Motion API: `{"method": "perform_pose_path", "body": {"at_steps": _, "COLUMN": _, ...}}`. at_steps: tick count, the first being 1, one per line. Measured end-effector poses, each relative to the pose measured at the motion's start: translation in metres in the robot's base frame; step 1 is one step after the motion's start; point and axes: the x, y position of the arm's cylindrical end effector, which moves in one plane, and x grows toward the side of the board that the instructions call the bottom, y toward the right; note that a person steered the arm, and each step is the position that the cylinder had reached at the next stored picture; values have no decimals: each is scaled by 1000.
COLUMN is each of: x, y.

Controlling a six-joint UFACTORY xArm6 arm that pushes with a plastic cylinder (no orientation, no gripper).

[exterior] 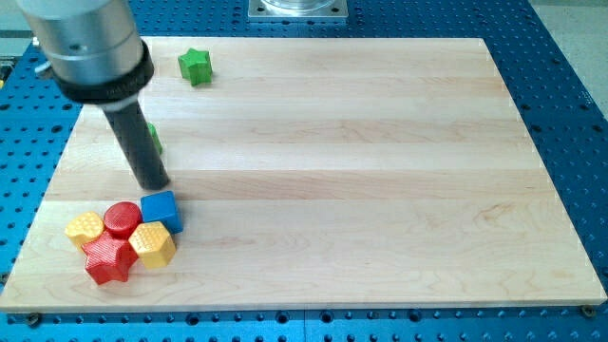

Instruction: Move the green circle into the heart

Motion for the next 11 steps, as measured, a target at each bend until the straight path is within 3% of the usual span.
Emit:
{"method": "perform_pose_path", "body": {"at_steps": 1, "x": -4, "y": 38}}
{"method": "perform_pose_path", "body": {"at_steps": 2, "x": -41, "y": 58}}
{"method": "perform_pose_path", "body": {"at_steps": 3, "x": -52, "y": 10}}
{"method": "perform_pose_path", "body": {"at_steps": 4, "x": -33, "y": -36}}
{"method": "perform_pose_path", "body": {"at_steps": 5, "x": -21, "y": -38}}
{"method": "perform_pose_path", "body": {"at_steps": 6, "x": -55, "y": -43}}
{"method": "perform_pose_path", "body": {"at_steps": 8, "x": -6, "y": -61}}
{"method": "perform_pose_path", "body": {"at_steps": 9, "x": -40, "y": -101}}
{"method": "perform_pose_path", "body": {"at_steps": 10, "x": -10, "y": -99}}
{"method": "perform_pose_path", "body": {"at_steps": 11, "x": 14, "y": -58}}
